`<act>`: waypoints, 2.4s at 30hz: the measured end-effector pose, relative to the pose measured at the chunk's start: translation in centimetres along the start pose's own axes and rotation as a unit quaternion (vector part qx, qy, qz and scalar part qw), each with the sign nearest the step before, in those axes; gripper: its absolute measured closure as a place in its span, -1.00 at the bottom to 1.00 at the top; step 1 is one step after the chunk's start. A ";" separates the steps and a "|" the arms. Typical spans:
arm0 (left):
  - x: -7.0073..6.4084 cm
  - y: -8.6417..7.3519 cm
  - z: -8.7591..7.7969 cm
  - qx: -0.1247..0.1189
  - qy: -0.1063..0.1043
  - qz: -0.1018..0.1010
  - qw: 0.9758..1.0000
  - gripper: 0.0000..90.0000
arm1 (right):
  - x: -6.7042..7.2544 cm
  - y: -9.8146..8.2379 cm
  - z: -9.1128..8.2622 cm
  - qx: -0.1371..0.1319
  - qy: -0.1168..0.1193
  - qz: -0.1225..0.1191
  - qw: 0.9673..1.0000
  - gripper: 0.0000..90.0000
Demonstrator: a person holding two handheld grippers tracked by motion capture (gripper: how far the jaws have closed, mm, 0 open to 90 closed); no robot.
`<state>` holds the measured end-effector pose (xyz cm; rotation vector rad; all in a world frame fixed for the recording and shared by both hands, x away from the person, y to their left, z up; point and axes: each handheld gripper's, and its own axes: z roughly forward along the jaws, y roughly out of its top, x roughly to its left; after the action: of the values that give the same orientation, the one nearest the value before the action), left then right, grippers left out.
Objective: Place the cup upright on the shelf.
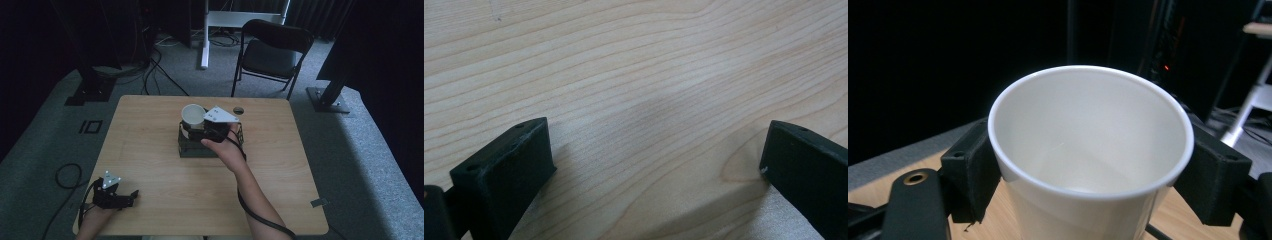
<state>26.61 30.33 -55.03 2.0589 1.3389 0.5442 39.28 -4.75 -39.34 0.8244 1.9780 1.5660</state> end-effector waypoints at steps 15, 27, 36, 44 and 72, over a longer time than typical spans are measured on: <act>0.0 0.0 0.0 0.000 0.000 0.000 1.000 -0.98 | -3.0 -3.5 -0.1 0.048 -0.094 0.033 0.994 -0.55; 0.0 0.0 0.0 0.001 0.000 0.000 1.000 -0.98 | -3.7 -5.6 0.6 0.074 -0.114 0.044 0.990 -0.55; 0.0 0.0 0.0 0.001 0.000 0.000 1.000 -0.98 | -4.4 -6.6 1.3 0.088 -0.118 0.054 0.988 -0.55; 0.0 0.0 0.0 0.000 0.000 0.000 1.000 -0.98 | -4.6 -7.2 1.6 0.094 -0.117 0.056 0.987 -0.55; 0.0 0.0 0.0 0.000 0.000 0.000 1.000 -0.98 | -5.0 -7.7 -1.2 0.093 -0.084 0.065 0.990 -0.72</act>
<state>26.60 30.32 -55.03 2.0601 1.3390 0.5441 40.67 -10.37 -46.58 1.1404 2.0015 1.3454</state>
